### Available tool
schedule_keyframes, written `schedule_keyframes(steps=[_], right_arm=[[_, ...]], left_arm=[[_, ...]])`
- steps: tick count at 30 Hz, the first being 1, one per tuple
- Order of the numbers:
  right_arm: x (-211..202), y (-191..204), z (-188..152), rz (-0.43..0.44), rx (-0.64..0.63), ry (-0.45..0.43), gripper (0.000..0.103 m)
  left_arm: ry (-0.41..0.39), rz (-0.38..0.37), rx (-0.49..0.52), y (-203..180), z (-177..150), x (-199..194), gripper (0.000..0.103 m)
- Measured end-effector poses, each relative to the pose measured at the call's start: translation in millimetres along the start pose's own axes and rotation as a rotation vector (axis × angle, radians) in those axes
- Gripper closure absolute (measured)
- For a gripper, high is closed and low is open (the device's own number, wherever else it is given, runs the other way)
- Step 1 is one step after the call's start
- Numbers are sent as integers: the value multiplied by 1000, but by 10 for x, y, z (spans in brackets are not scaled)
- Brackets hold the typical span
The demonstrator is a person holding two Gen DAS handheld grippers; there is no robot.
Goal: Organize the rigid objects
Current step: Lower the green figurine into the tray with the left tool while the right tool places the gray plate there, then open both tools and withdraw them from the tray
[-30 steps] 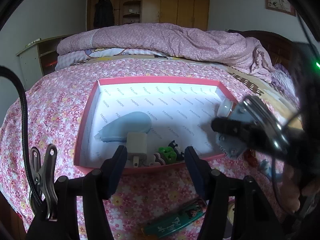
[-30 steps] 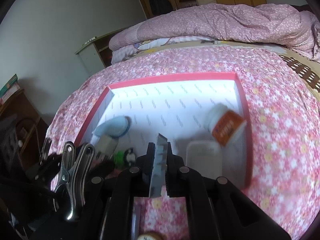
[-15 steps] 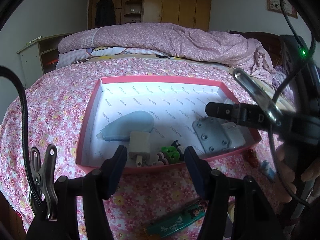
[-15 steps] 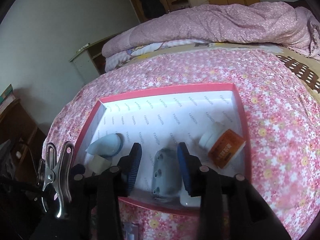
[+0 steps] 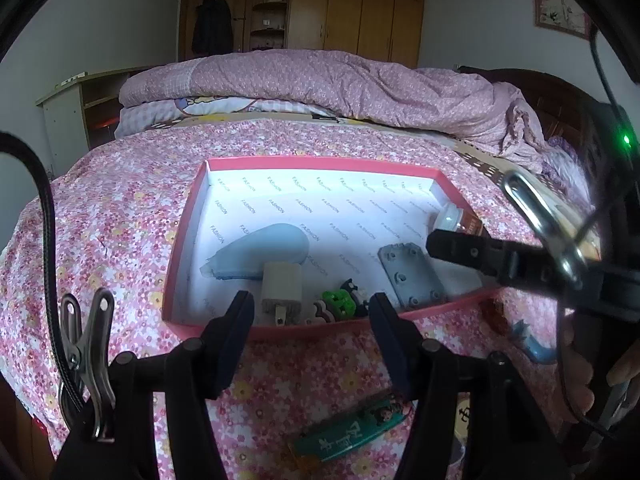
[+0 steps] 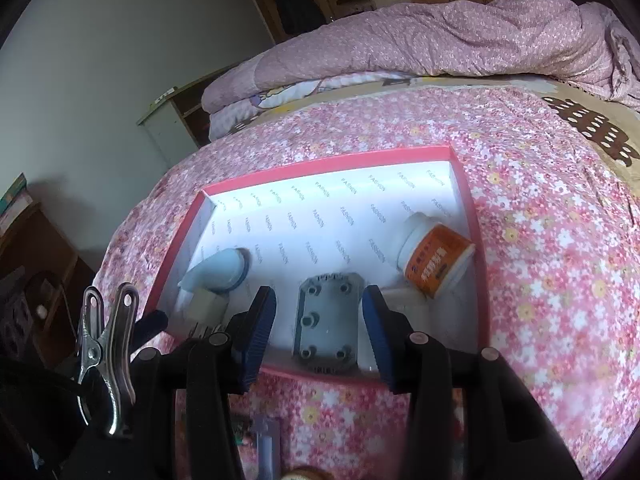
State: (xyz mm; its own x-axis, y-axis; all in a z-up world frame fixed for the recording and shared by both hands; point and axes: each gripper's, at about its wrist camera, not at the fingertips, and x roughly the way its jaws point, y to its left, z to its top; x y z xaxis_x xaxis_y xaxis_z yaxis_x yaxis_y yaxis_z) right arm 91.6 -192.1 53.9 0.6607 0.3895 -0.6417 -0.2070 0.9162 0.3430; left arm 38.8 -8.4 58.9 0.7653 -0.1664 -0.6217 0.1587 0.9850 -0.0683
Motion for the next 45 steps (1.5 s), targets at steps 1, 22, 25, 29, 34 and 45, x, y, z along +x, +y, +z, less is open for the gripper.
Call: schedule_keyframes(steps=[1,22,25,29,34,45], right_arm=[[-23,3,-28,-1,-3,0,57],[-581,-24,-842,-105,-139,26,56],[-608,-44,-967,-123,-152,34,56],[-616,-88,-1102,-126,-137,52,56],[-634,-110,-1205,-129,-140,60,56],[-555,127,-1282,-99,-239,58,56]], left_arm=[[1,0,1,-5,-2,-16,40],[27,0,6,64,-205,-288,40],[45,-1,12,76,-290,-302,40],[79,-12,11,73,-397,-314,40],[124,-27,31,57,-572,-332,40],[153,16,42,96,-697,-193,40]])
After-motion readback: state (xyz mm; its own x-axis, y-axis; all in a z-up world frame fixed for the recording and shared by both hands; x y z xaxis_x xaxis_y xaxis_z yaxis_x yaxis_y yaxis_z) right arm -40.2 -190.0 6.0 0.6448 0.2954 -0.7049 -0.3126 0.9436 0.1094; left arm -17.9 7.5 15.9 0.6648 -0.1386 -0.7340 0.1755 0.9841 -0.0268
